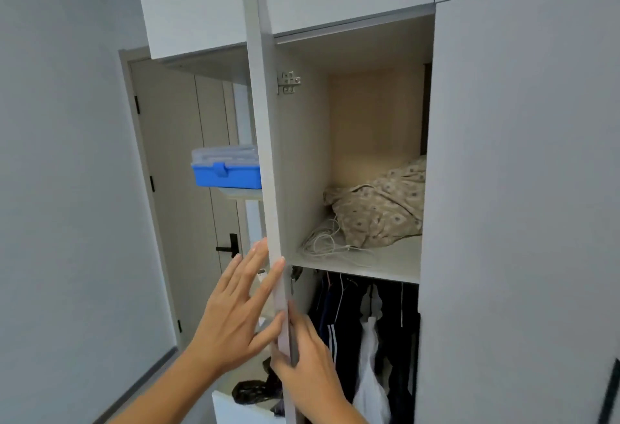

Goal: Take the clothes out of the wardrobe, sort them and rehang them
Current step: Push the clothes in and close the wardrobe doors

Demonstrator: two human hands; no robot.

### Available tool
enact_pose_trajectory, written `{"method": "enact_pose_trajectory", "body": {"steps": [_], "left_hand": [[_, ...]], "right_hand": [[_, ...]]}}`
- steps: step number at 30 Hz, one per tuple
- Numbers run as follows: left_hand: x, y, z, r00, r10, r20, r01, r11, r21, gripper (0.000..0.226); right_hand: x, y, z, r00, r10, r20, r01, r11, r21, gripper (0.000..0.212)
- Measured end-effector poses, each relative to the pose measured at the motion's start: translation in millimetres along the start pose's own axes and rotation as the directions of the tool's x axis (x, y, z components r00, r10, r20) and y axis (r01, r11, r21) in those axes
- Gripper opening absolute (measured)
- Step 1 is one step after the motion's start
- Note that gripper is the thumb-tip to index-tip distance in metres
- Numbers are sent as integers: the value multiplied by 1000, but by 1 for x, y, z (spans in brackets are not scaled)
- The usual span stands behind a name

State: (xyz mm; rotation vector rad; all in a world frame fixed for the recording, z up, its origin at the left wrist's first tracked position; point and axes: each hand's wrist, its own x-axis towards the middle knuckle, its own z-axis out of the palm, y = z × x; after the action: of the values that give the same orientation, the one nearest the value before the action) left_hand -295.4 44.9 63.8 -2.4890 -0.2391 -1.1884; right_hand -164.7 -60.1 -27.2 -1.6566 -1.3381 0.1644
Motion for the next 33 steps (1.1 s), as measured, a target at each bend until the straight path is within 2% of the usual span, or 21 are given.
{"method": "enact_pose_trajectory", "body": {"steps": [4, 6, 9, 13, 19, 28, 33], "left_hand": [[47, 42, 40, 996, 86, -16, -87, 988, -126, 73], [71, 62, 63, 995, 98, -17, -99, 980, -171, 70], [107, 87, 97, 995, 104, 7, -101, 982, -158, 70], [152, 102, 141, 996, 80, 41, -77, 995, -71, 75], [186, 117, 190, 998, 33, 44, -31, 998, -52, 72], [221, 129, 237, 999, -42, 27, 42, 999, 2, 67], [233, 127, 263, 999, -54, 9, 53, 997, 50, 67]], "right_hand": [[-5, 42, -55, 998, -28, -51, 25, 999, -42, 63], [-1, 63, -82, 995, 1, -98, -10, 995, -98, 63], [8, 93, -122, 974, 35, -223, -93, 962, -258, 79], [29, 117, -170, 938, 37, -345, -211, 849, -485, 105], [61, 149, -211, 918, -2, -396, -239, 794, -559, 126], [85, 203, -221, 903, -168, -395, -166, 712, -682, 104], [93, 220, -217, 888, -193, -417, -188, 675, -714, 104]]}}
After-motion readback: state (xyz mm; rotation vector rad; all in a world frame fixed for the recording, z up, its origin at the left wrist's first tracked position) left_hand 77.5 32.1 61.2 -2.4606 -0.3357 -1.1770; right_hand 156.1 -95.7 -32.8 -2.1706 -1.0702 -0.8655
